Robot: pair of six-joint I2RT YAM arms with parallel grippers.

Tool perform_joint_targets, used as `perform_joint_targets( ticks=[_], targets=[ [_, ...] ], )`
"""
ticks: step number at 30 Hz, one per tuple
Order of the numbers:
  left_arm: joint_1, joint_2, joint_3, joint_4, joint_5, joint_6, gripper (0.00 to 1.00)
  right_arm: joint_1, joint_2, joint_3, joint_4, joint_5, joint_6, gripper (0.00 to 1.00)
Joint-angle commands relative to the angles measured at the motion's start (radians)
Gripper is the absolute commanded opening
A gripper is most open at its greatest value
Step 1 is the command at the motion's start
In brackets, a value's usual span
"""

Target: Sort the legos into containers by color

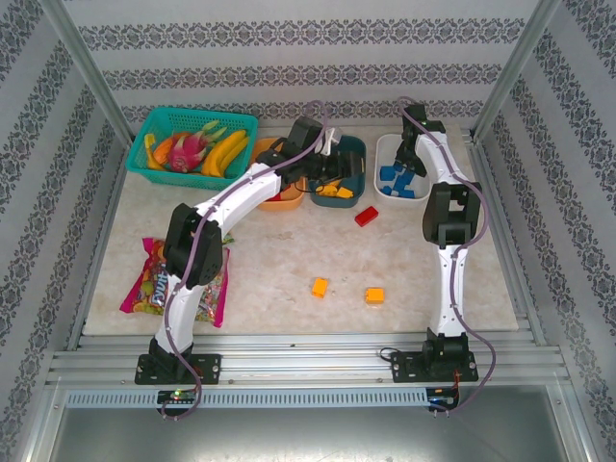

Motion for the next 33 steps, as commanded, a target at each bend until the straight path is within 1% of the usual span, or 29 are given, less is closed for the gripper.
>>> perform_joint_targets(
  ticks=[1, 6, 9, 11, 12, 14, 17, 20, 23, 26, 29, 33],
  targets=[
    [-0.032, 0.030, 0.037, -0.064, 0.020, 0.065, 0.65, -0.012, -0.007, 0.026, -0.039, -0.010, 0.014, 0.52],
    [-0.061, 0.039, 0.043, -0.154, -0.031, 0.136, 0.65, 0.000, -0.102, 0.011, -0.014, -0.022, -0.003, 0.59],
    [-0.086, 0.054, 0.059, -0.218, -0.094, 0.181, 0.66, 0.027, -0.231, -0.096, 0.061, -0.053, -0.022, 0.66],
    [-0.103, 0.075, 0.074, -0.252, -0.145, 0.202, 0.67, 0.053, -0.364, -0.245, 0.156, -0.084, -0.025, 0.72],
    [-0.108, 0.085, 0.080, -0.265, -0.171, 0.207, 0.71, 0.065, -0.423, -0.322, 0.198, -0.104, -0.022, 0.74],
    [-0.122, 0.113, 0.100, -0.290, -0.239, 0.219, 0.71, 0.091, -0.571, -0.509, 0.300, -0.157, -0.002, 0.76],
    [-0.147, 0.157, 0.143, -0.318, -0.341, 0.259, 0.69, 0.126, -0.760, -0.787, 0.429, -0.244, 0.046, 0.76],
    [-0.170, 0.192, 0.169, -0.309, -0.409, 0.282, 0.67, 0.163, -0.918, -1.017, 0.488, -0.327, 0.086, 0.74],
    [-0.186, 0.228, 0.200, -0.310, -0.446, 0.297, 0.66, 0.190, -1.099, -1.222, 0.489, -0.334, 0.118, 0.74],
    [-0.205, 0.252, 0.208, -0.305, -0.491, 0.325, 0.66, 0.190, -1.284, -1.364, 0.425, -0.318, 0.155, 0.76],
    [-0.223, 0.277, 0.219, -0.295, -0.535, 0.349, 0.66, 0.185, -1.427, -1.435, 0.344, -0.335, 0.150, 0.77],
    [-0.239, 0.326, 0.265, -0.301, -0.585, 0.380, 0.67, 0.179, -1.546, -1.466, 0.237, -0.353, 0.133, 0.77]
  ],
)
